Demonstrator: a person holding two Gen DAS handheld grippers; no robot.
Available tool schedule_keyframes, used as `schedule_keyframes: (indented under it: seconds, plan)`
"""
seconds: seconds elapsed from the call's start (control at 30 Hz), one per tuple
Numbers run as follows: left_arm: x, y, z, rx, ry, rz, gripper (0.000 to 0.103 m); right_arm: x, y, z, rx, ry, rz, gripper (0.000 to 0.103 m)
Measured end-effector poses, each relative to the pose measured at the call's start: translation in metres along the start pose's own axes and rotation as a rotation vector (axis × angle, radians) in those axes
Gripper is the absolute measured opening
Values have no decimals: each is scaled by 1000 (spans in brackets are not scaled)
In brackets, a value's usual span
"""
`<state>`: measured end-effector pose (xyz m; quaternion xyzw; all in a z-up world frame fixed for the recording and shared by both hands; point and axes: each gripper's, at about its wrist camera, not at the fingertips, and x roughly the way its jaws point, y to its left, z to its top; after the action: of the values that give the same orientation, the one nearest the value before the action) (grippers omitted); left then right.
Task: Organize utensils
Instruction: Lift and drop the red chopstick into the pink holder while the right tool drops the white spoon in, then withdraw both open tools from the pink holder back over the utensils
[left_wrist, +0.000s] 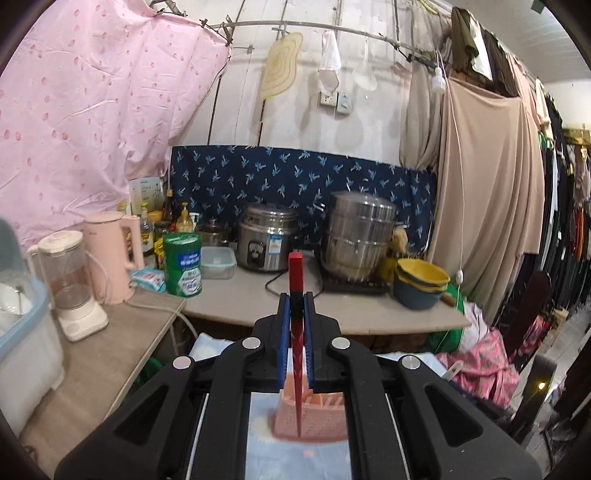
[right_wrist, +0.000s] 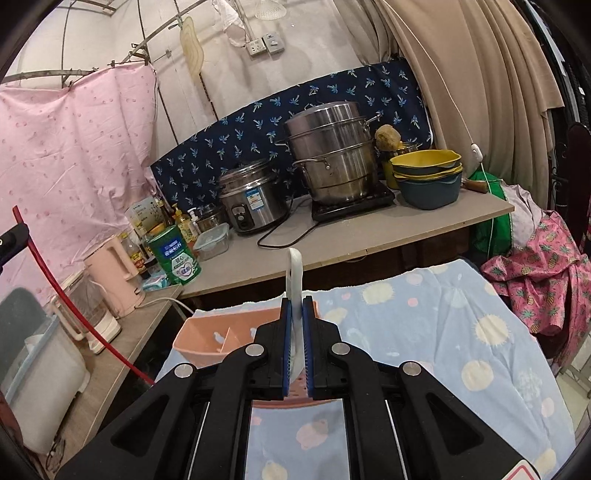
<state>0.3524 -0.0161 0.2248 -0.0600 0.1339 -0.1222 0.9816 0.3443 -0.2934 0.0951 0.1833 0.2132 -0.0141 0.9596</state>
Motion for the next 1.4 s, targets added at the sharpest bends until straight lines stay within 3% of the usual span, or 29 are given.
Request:
schedule_keyframes:
  seconds: [0.23,0.53,0.63,0.67,0.77,0.8,1.1,1.4]
  plan:
    - [51,-5,9,-17,-17,5,7,51,-4,9,10,28,0,6]
    - [99,-3,-32,-4,86,35,7,89,-11,-10,-4,101,-26,7]
    - [104,-3,-42,16,101,61,9,90,-11,-16,-17,98,-38,14]
    - [105,-3,-44,21,110,72,17,88,-11,-17,-20,92,-44,20]
    - [102,-1,-48,22,118,116,77,79,-12,-19,-7,76,-44,32]
    - [96,-1,-49,22,99,128,79,75,-13,-19,-1,75,-41,33]
    - [46,-20,-69,117,150,147,79,14,-1,-31,17,75,13,40]
    - [-20,-22,-119,75,305,79,79,-70,12,-86,1,128,37,47]
